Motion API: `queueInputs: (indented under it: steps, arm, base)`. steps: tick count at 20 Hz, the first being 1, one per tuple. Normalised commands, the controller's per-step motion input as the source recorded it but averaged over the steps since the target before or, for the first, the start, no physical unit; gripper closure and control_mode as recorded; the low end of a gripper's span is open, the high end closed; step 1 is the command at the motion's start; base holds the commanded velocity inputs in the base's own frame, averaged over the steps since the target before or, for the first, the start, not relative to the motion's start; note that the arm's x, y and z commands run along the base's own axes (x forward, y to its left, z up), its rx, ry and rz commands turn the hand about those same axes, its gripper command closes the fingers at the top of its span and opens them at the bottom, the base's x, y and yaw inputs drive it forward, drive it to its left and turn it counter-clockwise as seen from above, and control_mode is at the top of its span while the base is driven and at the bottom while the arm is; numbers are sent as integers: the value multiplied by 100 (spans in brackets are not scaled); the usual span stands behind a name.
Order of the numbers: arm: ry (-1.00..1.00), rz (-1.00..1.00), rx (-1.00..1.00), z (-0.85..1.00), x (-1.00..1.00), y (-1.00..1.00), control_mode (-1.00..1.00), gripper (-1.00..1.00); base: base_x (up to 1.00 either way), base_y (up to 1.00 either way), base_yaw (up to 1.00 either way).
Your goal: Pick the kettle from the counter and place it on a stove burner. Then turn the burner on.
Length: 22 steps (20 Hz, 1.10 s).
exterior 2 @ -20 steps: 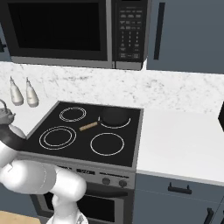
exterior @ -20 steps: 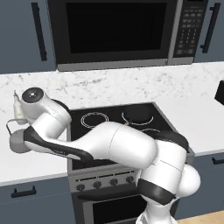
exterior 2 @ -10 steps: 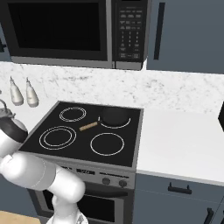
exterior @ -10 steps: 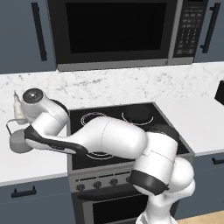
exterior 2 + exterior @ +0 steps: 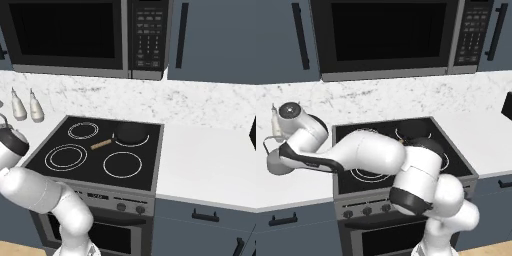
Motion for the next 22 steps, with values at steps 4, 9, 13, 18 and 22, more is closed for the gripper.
queueInputs:
  steps: [4,9,13,18,22]
  arm:
    - [0,0,-3,0,34,28,-100,-100]
    - [0,0,-8,-15,28,14,-100,-100]
    - [0,0,-6,-27,33,13,-100,-100]
    - [0,0,-5,-26,42,17,-100,-100]
    - [0,0,-3,-22,42,14,-100,-100]
  base:
    - [0,0,0]
    - [0,0,0]
    - [0,0,0]
    - [0,0,0]
    - [0,0,0]
